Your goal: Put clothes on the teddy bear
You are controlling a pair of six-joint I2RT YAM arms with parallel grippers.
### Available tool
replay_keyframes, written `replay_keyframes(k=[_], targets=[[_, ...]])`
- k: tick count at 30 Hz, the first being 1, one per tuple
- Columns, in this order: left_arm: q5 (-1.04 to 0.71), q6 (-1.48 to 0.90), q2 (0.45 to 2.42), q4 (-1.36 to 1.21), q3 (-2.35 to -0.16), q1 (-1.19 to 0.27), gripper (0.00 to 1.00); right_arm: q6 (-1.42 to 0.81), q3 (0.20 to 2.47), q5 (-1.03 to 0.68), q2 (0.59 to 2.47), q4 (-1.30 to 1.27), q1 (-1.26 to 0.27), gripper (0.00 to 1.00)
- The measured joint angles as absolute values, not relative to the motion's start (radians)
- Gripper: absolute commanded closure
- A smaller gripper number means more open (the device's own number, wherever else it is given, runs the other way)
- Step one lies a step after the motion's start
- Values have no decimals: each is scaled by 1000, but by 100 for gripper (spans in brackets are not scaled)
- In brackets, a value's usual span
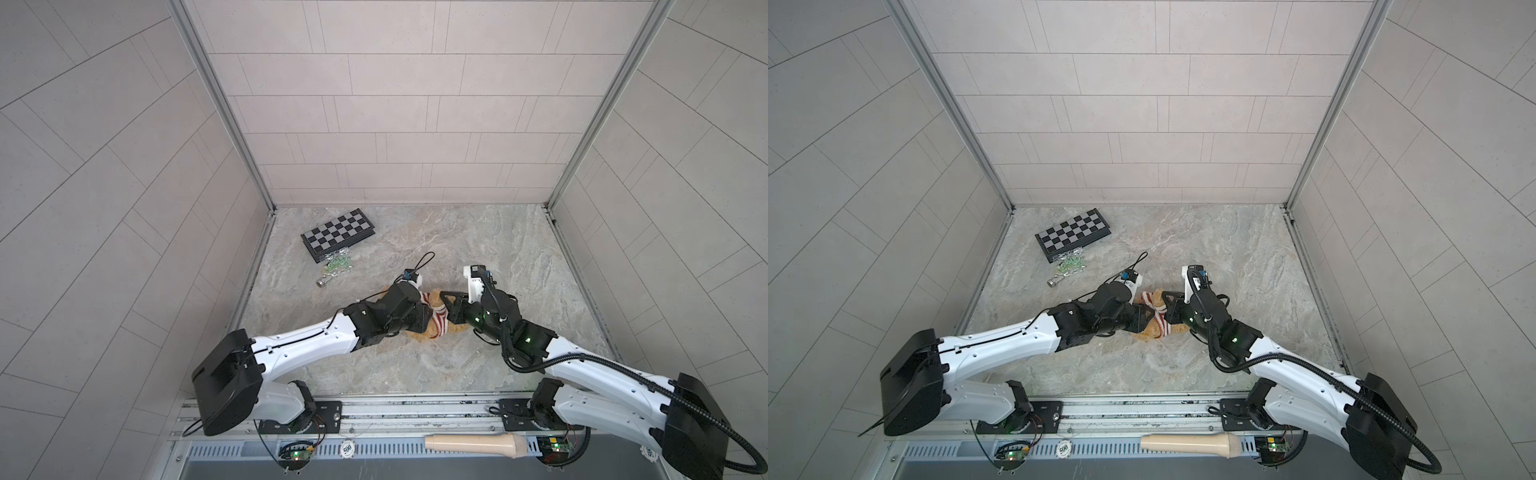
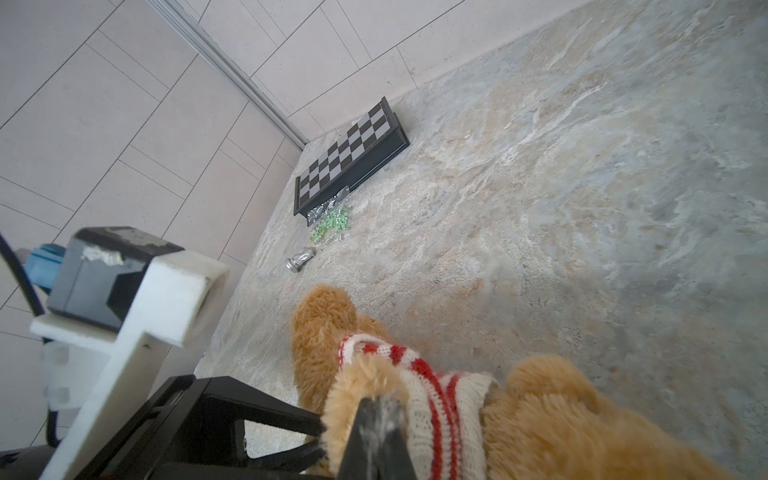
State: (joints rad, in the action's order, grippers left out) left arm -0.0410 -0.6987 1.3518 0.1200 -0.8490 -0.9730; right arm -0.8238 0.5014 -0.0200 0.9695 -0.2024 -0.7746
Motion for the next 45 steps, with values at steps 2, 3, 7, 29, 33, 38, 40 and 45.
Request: replay_keyframes(k=[2, 3, 7, 29, 33, 38, 40, 45], targets=[[-33, -698, 1351, 123, -857, -970, 61, -824, 501, -21, 967, -201, -778, 100], [-32, -697, 1351, 125, -859, -966, 62, -824, 501, -22, 966, -200, -779, 100], [-33, -694, 1353, 125, -860, -954, 65, -825, 501, -31, 966, -201, -790, 100], [-24, -680, 1411, 85, -833, -928, 91, -956, 479, -86, 908, -221, -812, 100], [-24, -679, 1402, 79, -819, -927, 94, -977, 469, -99, 907, -236, -812, 100], [-24, -679, 1362, 80, -795, -924, 95, -992, 468, -114, 900, -248, -812, 100], [-25, -678, 1337, 84, -786, -922, 95, -1003, 468, -120, 895, -256, -812, 100], [-30, -662, 1248, 123, -762, -922, 98, -1026, 469, -125, 857, -260, -812, 100]])
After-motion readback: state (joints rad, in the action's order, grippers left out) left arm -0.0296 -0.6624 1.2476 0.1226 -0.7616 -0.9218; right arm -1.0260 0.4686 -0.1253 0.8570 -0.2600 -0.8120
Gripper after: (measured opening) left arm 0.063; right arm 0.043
